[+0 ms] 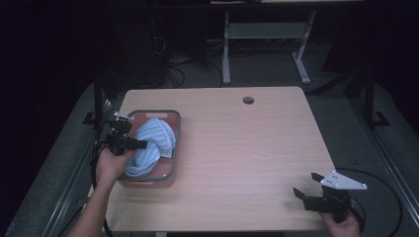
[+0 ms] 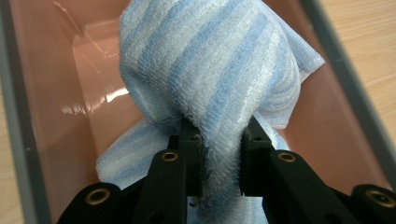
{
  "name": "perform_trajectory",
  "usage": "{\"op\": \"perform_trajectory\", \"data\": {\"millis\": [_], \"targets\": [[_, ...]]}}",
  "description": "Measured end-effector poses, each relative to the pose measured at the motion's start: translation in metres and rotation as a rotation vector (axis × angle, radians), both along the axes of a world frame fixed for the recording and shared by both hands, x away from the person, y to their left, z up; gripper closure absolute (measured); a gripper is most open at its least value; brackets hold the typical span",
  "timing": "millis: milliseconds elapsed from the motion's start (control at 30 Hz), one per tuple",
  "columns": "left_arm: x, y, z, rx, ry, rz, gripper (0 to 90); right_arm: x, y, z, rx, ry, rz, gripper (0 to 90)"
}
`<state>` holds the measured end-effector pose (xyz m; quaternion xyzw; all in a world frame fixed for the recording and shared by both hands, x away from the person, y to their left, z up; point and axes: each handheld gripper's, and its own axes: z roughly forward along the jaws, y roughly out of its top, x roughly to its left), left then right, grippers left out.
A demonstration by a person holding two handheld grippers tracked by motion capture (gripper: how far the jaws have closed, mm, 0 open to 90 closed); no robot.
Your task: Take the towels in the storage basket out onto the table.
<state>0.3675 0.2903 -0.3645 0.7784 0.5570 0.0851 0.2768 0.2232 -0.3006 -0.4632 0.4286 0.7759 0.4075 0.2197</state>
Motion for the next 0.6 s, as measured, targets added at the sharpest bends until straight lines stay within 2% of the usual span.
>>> {"op": "perform_trajectory", "data": {"millis": [433, 600], "targets": [[-0.014, 0.013, 0.028, -0.060, -0.084, 0.010, 75.3, 0.001, 0.004, 0.000, -0.005, -0.001, 0.001, 14.1], [-0.015, 0.013, 0.038, -0.059, -0.098, 0.001, 75.3, 0.002, 0.004, 0.000, -0.006, -0.002, 0.002, 14.1]]}}
